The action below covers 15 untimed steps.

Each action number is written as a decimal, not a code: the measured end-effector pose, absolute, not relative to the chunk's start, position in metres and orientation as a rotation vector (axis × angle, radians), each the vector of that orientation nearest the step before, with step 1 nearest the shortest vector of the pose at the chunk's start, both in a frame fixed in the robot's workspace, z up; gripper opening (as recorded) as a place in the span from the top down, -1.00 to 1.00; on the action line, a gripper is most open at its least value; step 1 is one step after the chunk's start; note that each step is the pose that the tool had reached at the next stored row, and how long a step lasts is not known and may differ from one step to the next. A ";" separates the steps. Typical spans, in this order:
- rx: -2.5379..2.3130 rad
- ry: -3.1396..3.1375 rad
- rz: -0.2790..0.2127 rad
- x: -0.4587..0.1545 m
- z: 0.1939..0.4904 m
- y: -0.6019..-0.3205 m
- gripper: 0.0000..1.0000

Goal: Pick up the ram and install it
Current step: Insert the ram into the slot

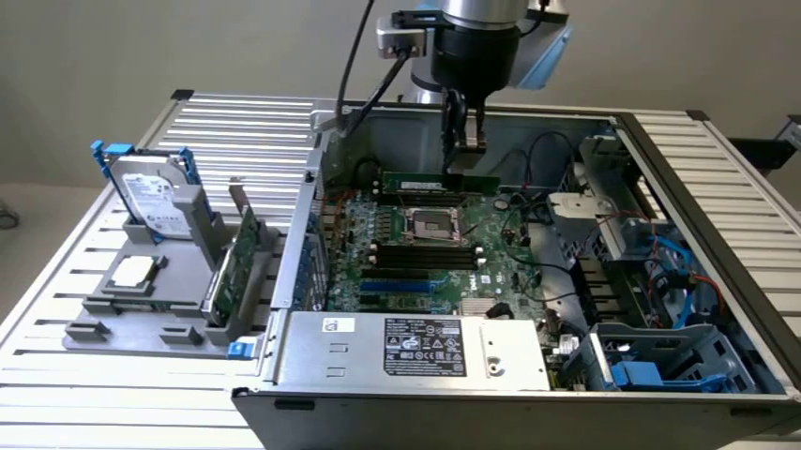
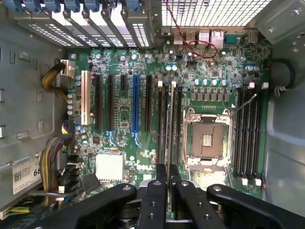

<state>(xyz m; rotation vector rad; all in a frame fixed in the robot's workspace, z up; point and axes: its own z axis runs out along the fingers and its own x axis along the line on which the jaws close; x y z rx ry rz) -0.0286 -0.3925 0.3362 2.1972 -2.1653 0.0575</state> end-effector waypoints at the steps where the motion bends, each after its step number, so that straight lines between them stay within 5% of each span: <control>1: 2.198 -2.166 0.057 -0.030 0.334 -0.394 0.72; 15: 2.218 -2.185 0.015 -0.034 0.316 -0.399 0.72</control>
